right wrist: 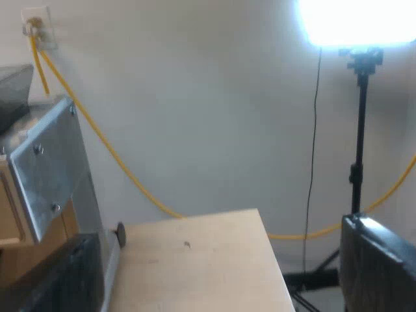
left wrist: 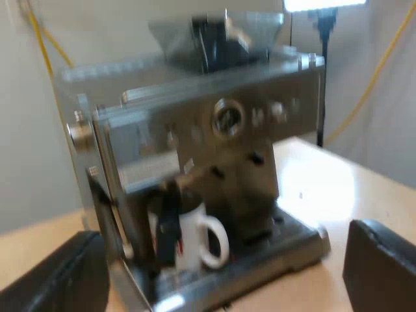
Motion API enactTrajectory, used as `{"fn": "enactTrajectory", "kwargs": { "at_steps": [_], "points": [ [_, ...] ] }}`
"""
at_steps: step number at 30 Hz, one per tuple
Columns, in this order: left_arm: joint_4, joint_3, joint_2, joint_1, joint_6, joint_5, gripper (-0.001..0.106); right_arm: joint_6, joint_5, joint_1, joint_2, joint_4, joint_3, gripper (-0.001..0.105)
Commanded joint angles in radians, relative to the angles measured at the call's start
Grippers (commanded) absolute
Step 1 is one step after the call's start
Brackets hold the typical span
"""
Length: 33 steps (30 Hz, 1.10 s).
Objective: Place mug into machine
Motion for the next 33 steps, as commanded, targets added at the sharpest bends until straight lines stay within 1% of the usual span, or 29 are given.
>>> {"fn": "enactTrajectory", "kwargs": {
  "at_steps": [1,2,4,7,9,10,12,14,15,16,17,23,26,33],
  "points": [
    [0.066,0.003,-0.138,-0.001,-0.001,0.005,0.086,-0.011,0.003,-0.003,-0.036,0.032,-0.008,0.087],
    [0.093,0.003,-0.145,-0.001,-0.001,0.005,0.086,-0.011,0.008,-0.003,-0.04,0.037,0.0,0.087],
    [0.163,-0.022,-0.14,-0.001,-0.001,0.023,0.086,-0.006,0.007,-0.003,-0.041,0.048,0.002,0.087],
    [0.179,-0.023,-0.143,-0.001,0.011,0.023,0.086,-0.006,0.007,-0.003,-0.041,0.069,0.01,0.087],
    [0.176,-0.016,-0.143,-0.001,0.016,0.008,0.086,-0.003,0.007,-0.003,-0.041,0.074,0.016,0.087],
    [0.176,-0.013,-0.14,-0.001,0.015,-0.011,0.086,-0.003,0.003,-0.003,-0.041,0.074,0.023,0.087],
    [0.165,0.004,-0.14,-0.001,0.015,-0.067,0.086,-0.003,-0.008,-0.003,-0.041,0.072,0.038,0.087],
    [0.144,0.036,-0.14,-0.001,0.015,-0.14,0.086,-0.003,-0.028,-0.003,-0.041,0.072,0.063,0.087],
    [0.14,0.042,-0.14,-0.001,0.015,-0.148,0.086,-0.003,-0.034,-0.003,-0.041,0.072,0.07,0.087],
    [0.129,0.061,-0.14,-0.001,0.015,-0.172,0.086,-0.003,-0.045,-0.003,-0.041,0.072,0.087,0.087],
    [0.115,0.08,-0.14,-0.001,0.015,-0.181,0.086,-0.003,-0.054,-0.003,-0.041,0.072,0.102,0.087],
    [0.077,0.182,-0.14,-0.001,0.015,-0.181,0.086,0.006,-0.055,-0.003,-0.039,0.072,0.191,0.087],
    [0.076,0.218,-0.139,-0.001,0.015,-0.181,0.086,0.024,-0.055,-0.003,-0.039,0.072,0.221,0.087],
    [0.069,0.297,-0.137,-0.001,0.021,-0.181,0.086,0.024,-0.055,-0.003,-0.039,0.074,0.266,0.087]
  ]
}}
